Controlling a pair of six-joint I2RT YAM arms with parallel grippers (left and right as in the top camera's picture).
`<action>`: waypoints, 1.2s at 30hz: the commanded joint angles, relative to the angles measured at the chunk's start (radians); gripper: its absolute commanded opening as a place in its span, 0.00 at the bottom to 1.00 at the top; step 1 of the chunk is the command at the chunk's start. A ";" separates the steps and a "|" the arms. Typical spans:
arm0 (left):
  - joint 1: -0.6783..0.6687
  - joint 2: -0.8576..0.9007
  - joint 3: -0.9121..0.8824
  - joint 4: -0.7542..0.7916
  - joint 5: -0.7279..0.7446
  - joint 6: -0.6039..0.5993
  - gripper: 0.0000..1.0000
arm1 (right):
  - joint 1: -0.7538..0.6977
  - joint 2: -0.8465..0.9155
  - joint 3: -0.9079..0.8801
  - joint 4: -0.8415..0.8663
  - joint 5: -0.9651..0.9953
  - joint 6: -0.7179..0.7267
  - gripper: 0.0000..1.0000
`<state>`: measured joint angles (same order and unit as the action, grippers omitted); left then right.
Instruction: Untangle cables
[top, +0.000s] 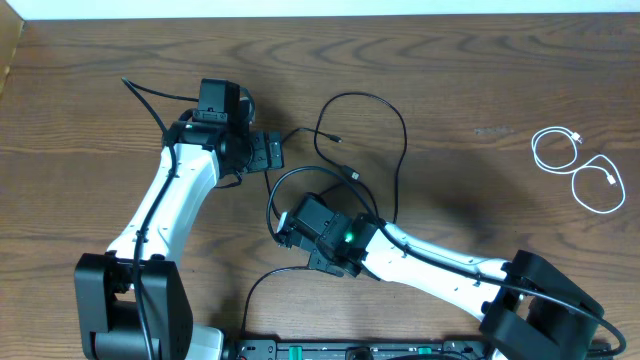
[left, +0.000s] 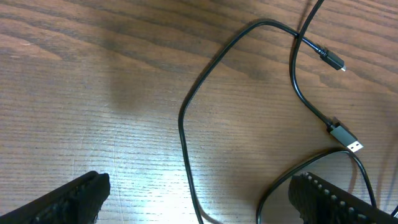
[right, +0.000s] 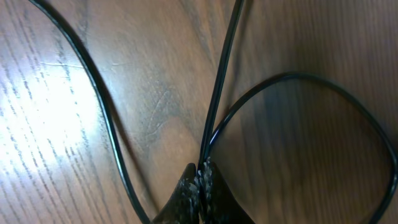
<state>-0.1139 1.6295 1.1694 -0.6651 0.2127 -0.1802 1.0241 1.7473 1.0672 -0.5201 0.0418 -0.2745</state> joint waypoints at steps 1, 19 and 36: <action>0.002 0.004 0.007 -0.001 0.011 0.000 0.98 | -0.003 -0.019 0.000 0.009 0.026 -0.021 0.01; 0.002 0.004 0.007 -0.001 0.011 0.000 0.98 | -0.226 0.035 -0.001 0.054 -0.577 0.335 0.01; 0.002 0.004 0.007 -0.001 0.011 0.000 0.98 | -0.385 0.390 -0.002 0.277 -1.152 0.536 0.09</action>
<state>-0.1139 1.6295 1.1694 -0.6651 0.2127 -0.1802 0.6430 2.1040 1.0668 -0.2451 -0.9844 0.2379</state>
